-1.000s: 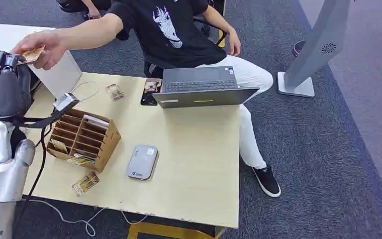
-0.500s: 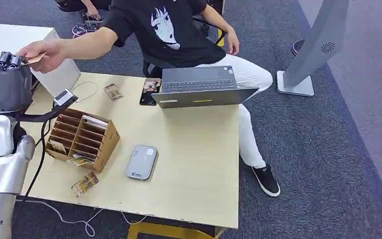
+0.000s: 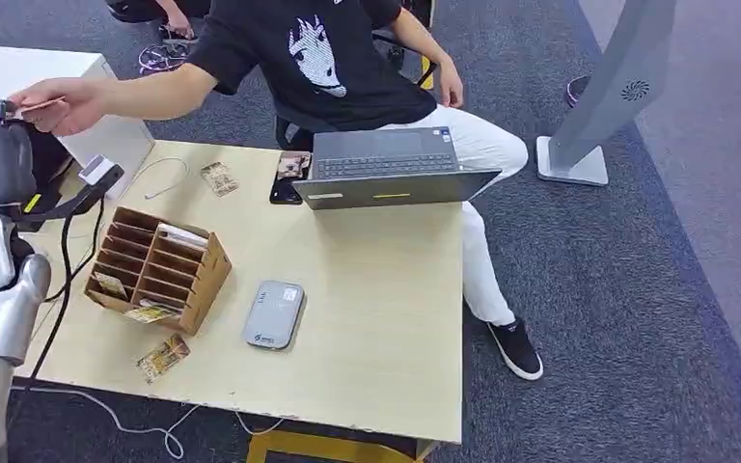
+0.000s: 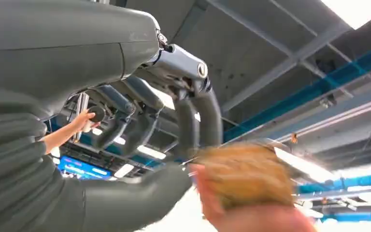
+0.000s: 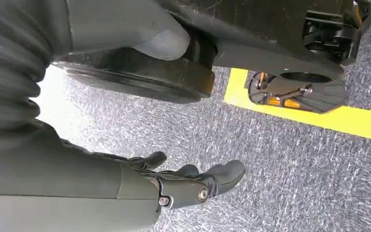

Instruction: Pass the card to the sensor for recognition and then transmit it.

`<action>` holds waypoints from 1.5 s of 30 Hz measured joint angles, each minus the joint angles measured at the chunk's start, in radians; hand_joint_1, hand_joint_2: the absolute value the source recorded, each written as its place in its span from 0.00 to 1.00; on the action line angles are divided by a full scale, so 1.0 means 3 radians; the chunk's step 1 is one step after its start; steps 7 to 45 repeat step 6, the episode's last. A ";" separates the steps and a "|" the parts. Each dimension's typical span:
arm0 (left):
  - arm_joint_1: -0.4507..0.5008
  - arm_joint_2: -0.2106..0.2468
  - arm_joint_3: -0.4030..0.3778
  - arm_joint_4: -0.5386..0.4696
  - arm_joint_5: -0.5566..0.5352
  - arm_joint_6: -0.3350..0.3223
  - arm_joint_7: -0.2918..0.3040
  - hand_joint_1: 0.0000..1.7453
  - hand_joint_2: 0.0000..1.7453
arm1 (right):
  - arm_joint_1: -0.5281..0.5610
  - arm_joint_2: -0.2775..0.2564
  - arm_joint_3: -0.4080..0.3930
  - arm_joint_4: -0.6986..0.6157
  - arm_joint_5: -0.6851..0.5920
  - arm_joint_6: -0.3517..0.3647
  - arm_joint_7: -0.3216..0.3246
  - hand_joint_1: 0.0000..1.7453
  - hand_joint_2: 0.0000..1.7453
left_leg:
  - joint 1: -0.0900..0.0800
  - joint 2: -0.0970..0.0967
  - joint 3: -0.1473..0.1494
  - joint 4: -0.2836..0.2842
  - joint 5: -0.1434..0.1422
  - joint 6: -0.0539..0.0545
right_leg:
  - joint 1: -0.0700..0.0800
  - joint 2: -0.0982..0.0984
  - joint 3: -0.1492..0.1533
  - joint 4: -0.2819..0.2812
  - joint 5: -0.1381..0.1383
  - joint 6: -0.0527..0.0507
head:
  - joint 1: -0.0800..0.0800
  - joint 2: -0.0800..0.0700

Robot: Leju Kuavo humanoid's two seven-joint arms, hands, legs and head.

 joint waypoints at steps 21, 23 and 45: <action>0.0055 -0.0016 -0.0006 -0.0303 0.0000 0.0001 0.0130 0.00 1.00 | 0.0002 0.0000 0.0000 0.0000 0.0008 -0.0001 -0.0018 0.00 1.00 | -0.0001 -0.0004 0.0000 0.0000 0.0000 0.0000 | -0.0001 -0.0004 0.0003 0.0000 0.0001 0.0001 | 0.0001 0.0000; 0.0055 -0.0016 -0.0006 -0.0303 0.0000 0.0001 0.0130 0.00 1.00 | 0.0002 0.0000 0.0000 0.0000 0.0008 -0.0001 -0.0018 0.00 1.00 | -0.0001 -0.0004 0.0000 0.0000 0.0000 0.0000 | -0.0001 -0.0004 0.0003 0.0000 0.0001 0.0001 | 0.0001 0.0000; 0.0055 -0.0016 -0.0006 -0.0303 0.0000 0.0001 0.0130 0.00 1.00 | 0.0002 0.0000 0.0000 0.0000 0.0008 -0.0001 -0.0018 0.00 1.00 | -0.0001 -0.0004 0.0000 0.0000 0.0000 0.0000 | -0.0001 -0.0004 0.0003 0.0000 0.0001 0.0001 | 0.0001 0.0000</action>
